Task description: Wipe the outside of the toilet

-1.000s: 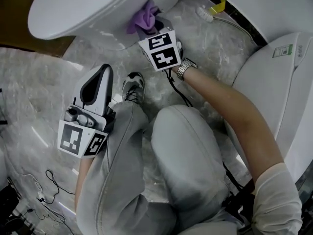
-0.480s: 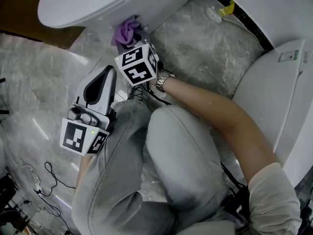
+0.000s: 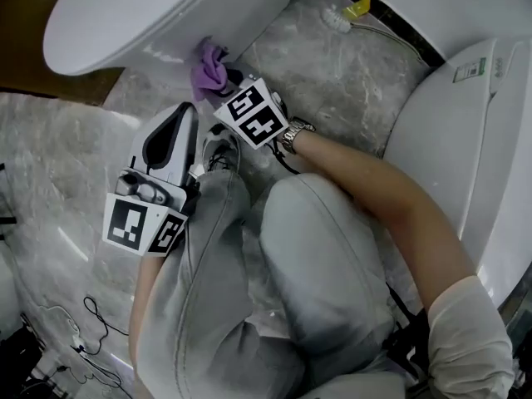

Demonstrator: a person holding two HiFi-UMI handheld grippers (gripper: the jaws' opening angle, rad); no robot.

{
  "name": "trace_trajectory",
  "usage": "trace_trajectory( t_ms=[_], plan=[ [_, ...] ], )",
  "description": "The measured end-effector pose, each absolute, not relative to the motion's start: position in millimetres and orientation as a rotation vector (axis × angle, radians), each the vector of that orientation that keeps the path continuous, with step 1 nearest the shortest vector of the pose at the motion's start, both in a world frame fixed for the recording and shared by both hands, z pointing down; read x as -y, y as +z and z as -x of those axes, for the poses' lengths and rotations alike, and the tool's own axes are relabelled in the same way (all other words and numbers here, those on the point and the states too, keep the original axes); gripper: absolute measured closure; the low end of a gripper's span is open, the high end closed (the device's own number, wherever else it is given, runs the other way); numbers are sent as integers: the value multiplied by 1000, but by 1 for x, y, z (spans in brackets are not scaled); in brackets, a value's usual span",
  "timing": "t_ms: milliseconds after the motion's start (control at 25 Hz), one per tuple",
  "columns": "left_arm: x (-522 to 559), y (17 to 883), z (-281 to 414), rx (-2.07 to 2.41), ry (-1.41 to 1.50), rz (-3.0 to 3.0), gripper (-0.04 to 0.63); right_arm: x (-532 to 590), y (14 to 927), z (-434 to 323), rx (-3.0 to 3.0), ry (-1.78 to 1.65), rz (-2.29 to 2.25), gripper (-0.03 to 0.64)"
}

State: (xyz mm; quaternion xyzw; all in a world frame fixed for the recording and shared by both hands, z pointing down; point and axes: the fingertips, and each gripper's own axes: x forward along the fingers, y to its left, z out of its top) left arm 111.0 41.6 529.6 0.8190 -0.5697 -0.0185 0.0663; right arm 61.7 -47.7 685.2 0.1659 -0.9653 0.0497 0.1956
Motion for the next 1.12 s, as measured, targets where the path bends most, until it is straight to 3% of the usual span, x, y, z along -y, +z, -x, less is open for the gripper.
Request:
trace_trajectory(
  t_ms=[560,1120],
  plan=[
    [54,556,-164,1390,-146,-2613,591,230,746,-234,2384,419,-1142,466],
    [123,600,-168,1213,-137,-2660,591,369,800,-212,2210,226,-1179,466]
  ],
)
